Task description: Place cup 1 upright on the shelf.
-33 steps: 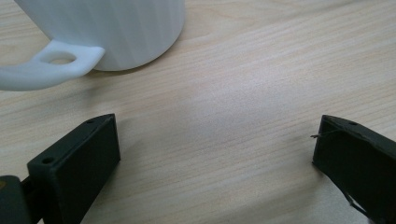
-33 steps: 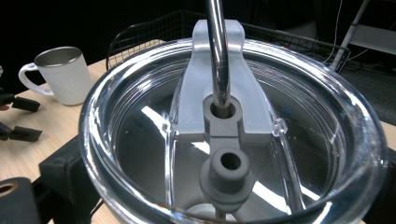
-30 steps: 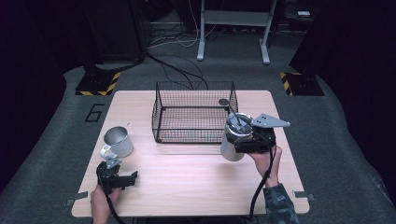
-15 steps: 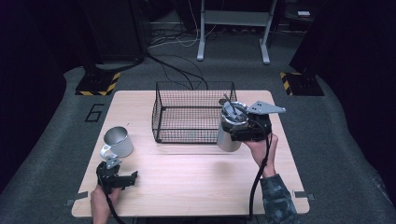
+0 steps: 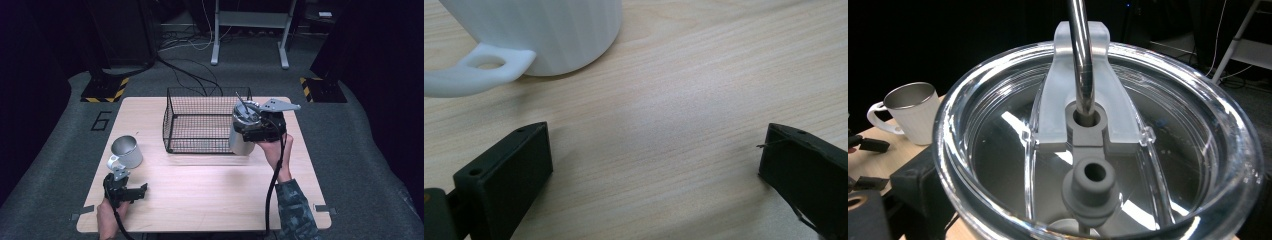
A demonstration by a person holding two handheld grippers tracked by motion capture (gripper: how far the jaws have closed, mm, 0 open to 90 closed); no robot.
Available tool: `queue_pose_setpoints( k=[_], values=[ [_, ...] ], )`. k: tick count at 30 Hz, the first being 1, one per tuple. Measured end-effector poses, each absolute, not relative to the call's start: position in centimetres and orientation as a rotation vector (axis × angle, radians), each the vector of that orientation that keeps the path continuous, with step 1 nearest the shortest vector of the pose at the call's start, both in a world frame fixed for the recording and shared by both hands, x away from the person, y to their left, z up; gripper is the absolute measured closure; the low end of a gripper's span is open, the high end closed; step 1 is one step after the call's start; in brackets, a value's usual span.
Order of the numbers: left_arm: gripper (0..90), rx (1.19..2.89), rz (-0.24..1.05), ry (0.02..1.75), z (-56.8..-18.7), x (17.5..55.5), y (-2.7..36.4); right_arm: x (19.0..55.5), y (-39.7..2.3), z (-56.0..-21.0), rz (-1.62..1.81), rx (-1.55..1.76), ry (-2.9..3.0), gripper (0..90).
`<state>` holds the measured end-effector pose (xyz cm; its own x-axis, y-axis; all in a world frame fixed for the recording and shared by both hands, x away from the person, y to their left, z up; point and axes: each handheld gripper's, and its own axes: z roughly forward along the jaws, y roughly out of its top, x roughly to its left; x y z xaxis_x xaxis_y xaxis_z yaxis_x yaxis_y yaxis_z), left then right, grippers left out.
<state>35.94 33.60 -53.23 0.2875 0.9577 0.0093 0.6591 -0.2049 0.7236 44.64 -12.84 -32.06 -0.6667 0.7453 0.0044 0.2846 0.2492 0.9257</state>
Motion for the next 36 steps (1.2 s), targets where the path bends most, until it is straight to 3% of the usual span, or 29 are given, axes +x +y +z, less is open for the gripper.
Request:
queue_pose_setpoints(
  k=[36],
  values=[
    [0.4, 1.949, 0.629, 1.443, -53.2, 35.9, 33.6, 50.1, -11.0, -30.7, 1.380, 0.999, 2.071, 3.4]
  ],
)
